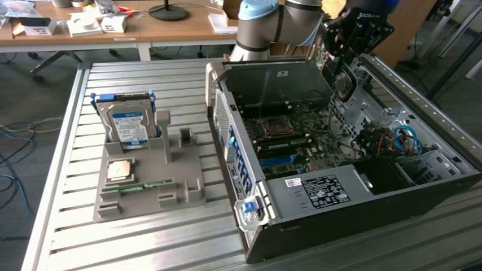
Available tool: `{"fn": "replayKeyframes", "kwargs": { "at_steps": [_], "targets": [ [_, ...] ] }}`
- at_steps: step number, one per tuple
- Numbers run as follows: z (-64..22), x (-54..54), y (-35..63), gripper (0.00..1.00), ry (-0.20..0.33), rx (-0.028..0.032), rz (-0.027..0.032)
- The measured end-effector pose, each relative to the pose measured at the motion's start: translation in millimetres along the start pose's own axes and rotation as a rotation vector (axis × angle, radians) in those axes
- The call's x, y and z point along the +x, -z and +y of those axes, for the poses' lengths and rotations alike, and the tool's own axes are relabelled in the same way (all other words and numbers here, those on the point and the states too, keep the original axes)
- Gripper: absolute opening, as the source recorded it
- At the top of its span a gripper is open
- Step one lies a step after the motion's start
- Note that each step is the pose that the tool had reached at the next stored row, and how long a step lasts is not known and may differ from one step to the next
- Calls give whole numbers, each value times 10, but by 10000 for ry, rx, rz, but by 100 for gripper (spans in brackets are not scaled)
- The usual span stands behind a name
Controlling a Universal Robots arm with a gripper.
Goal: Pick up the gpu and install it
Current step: 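Pick up the gpu and move the gpu toward the slot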
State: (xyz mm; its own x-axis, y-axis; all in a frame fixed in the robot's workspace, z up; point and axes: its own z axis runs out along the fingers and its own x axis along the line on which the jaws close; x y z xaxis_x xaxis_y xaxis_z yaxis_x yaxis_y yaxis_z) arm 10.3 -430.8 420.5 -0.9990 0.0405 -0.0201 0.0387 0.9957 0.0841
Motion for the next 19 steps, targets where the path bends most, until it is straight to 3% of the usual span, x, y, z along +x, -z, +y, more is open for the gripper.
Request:
{"fn": "replayKeyframes", "kwargs": {
  "at_steps": [8,19],
  "targets": [
    [-9,2,-106,26,0,1,0],
    [-9,-12,-113,26,1,0,1]
  ]
}}
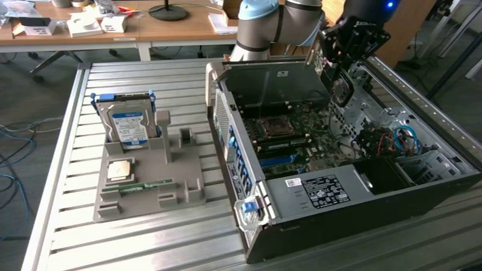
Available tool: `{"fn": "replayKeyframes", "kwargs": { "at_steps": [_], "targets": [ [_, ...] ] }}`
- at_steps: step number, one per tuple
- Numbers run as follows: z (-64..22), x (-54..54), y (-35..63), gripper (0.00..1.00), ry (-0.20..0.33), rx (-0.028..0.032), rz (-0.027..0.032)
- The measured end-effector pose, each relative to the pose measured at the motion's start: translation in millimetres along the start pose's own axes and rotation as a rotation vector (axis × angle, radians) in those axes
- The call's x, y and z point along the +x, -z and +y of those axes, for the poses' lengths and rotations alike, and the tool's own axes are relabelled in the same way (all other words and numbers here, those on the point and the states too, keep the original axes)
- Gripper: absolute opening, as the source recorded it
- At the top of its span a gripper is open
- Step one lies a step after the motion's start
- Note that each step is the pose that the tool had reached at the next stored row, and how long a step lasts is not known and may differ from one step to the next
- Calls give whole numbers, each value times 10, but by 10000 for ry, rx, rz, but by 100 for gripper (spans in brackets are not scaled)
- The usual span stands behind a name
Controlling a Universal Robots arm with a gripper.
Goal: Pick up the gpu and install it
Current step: 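Pick up the gpu and move the gpu toward the slot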
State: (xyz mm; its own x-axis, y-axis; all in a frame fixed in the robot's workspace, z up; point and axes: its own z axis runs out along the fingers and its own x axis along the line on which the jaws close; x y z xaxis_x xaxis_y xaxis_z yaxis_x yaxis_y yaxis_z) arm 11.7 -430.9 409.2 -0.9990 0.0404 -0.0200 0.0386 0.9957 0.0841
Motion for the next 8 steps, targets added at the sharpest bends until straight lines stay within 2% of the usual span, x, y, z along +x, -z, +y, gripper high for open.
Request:
{"fn": "replayKeyframes", "kwargs": {
  "at_steps": [8],
  "targets": [
    [0,-17,-7,26,2,0,-1]
  ]
}}
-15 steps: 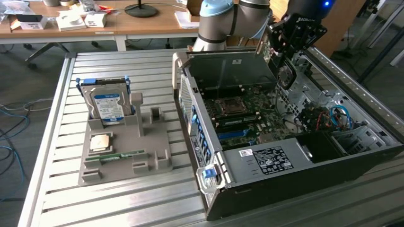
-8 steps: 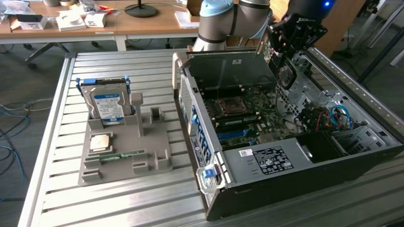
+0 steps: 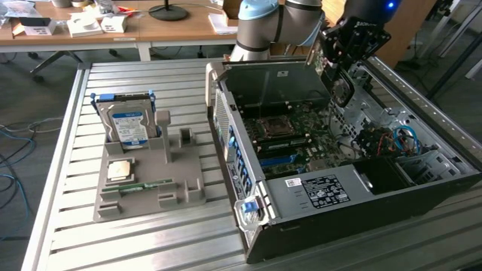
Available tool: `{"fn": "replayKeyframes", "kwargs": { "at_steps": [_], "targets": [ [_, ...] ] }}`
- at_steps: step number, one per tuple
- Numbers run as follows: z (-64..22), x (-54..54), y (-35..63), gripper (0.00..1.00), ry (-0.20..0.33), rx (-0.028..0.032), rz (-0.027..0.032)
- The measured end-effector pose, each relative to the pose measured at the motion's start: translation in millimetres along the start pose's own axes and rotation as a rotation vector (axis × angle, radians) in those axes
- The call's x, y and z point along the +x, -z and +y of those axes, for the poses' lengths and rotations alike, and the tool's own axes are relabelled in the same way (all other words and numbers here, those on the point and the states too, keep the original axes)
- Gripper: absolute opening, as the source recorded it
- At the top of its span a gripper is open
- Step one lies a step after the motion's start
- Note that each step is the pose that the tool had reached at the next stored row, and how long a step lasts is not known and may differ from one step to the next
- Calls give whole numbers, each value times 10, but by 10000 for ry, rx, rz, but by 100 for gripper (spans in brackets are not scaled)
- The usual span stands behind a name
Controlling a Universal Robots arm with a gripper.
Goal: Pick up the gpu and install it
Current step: 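Pick up the gpu and move the gpu toward the slot, then insert the gpu into the slot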
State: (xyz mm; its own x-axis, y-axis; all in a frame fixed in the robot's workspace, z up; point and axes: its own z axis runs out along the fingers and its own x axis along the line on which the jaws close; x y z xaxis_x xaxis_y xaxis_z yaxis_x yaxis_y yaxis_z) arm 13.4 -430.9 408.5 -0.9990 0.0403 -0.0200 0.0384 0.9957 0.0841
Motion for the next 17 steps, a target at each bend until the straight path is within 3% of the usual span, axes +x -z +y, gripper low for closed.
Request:
{"fn": "replayKeyframes", "kwargs": {
  "at_steps": [17],
  "targets": [
    [1,-41,-4,26,-2,0,0]
  ]
}}
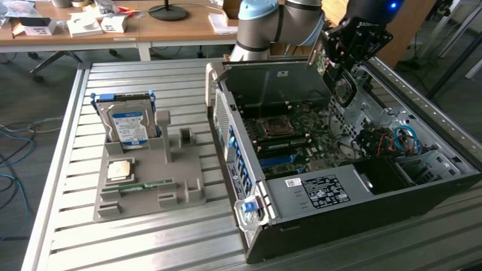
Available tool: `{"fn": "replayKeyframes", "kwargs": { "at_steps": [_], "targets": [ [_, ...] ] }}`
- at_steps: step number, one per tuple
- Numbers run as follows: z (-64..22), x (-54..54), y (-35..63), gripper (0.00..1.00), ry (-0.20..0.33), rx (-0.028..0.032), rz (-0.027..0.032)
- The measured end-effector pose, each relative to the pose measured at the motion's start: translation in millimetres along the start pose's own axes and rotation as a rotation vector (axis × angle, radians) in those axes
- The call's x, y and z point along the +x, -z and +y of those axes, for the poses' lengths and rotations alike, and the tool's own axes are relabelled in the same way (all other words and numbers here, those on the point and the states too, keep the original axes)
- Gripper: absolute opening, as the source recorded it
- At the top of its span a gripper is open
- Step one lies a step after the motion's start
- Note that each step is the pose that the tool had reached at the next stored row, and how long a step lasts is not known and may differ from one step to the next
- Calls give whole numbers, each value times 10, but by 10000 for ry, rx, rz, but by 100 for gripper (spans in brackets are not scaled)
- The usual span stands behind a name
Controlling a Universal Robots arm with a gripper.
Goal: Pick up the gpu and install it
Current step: 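Insert the gpu into the slot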
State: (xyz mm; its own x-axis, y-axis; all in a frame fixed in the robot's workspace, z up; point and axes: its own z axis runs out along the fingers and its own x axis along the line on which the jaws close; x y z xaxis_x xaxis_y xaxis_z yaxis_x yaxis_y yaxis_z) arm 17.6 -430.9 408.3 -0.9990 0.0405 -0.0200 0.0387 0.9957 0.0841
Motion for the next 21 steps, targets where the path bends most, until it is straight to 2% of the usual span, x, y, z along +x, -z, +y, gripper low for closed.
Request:
{"fn": "replayKeyframes", "kwargs": {
  "at_steps": [13,21],
  "targets": [
    [0,0,0,26,85,-2,7],
    [0,0,-1,26,1213,-24,103]
  ]
}}
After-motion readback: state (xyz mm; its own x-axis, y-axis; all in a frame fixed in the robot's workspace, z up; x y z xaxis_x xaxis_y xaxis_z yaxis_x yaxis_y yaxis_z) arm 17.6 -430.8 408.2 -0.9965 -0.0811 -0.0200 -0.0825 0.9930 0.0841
